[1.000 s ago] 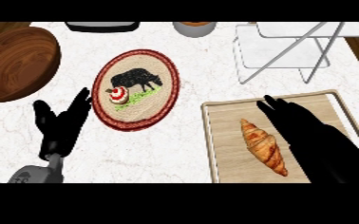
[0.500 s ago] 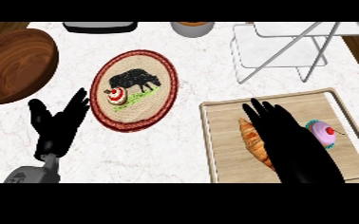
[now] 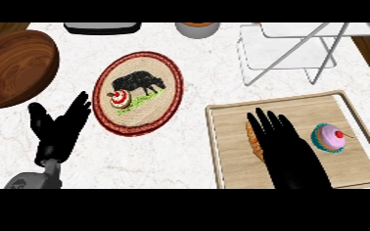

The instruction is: Pick the croissant from the tray and place it in the tiered shelf

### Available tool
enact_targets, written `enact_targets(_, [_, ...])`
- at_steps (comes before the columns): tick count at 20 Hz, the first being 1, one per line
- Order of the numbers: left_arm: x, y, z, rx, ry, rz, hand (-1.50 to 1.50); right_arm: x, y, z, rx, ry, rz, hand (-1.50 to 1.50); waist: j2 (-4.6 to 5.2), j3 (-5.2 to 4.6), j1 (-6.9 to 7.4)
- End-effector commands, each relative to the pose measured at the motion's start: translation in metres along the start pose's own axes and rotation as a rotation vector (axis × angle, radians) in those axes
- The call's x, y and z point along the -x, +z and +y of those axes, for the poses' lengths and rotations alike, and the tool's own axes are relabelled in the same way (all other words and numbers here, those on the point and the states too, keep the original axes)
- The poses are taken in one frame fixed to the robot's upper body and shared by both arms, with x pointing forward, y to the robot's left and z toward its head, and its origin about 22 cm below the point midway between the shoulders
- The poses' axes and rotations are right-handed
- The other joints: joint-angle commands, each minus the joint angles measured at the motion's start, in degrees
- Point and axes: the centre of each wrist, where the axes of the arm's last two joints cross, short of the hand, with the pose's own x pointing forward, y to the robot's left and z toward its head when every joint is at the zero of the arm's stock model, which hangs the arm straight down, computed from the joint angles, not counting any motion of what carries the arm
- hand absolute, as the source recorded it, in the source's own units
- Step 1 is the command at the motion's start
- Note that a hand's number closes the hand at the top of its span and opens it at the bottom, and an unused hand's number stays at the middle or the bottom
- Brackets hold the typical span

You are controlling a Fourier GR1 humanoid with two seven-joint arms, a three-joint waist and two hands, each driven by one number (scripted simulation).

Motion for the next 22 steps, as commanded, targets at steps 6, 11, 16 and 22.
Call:
enact_targets(6, [0.022,0.000,-0.002,-0.002,0.000,0.092,0.00,0.001,-0.032,0.019,0.040,0.057,0.082,-1.50,0.50,-0.51,0.12])
enact_targets(11, [0.013,-0.006,-0.004,-0.002,0.001,0.068,0.00,0.015,-0.038,0.043,0.062,0.077,0.099,-1.50,0.49,-0.50,-0.11])
enact_targets(16, [0.021,-0.016,0.004,0.002,0.008,0.058,0.00,0.014,-0.048,0.030,0.078,0.037,0.058,-1.50,0.52,-0.52,-0.09])
enact_targets(22, [0.011,-0.006,-0.002,0.009,-0.005,0.079,0.00,0.014,-0.076,0.053,0.083,0.034,0.029,-1.50,0.56,-0.50,0.26])
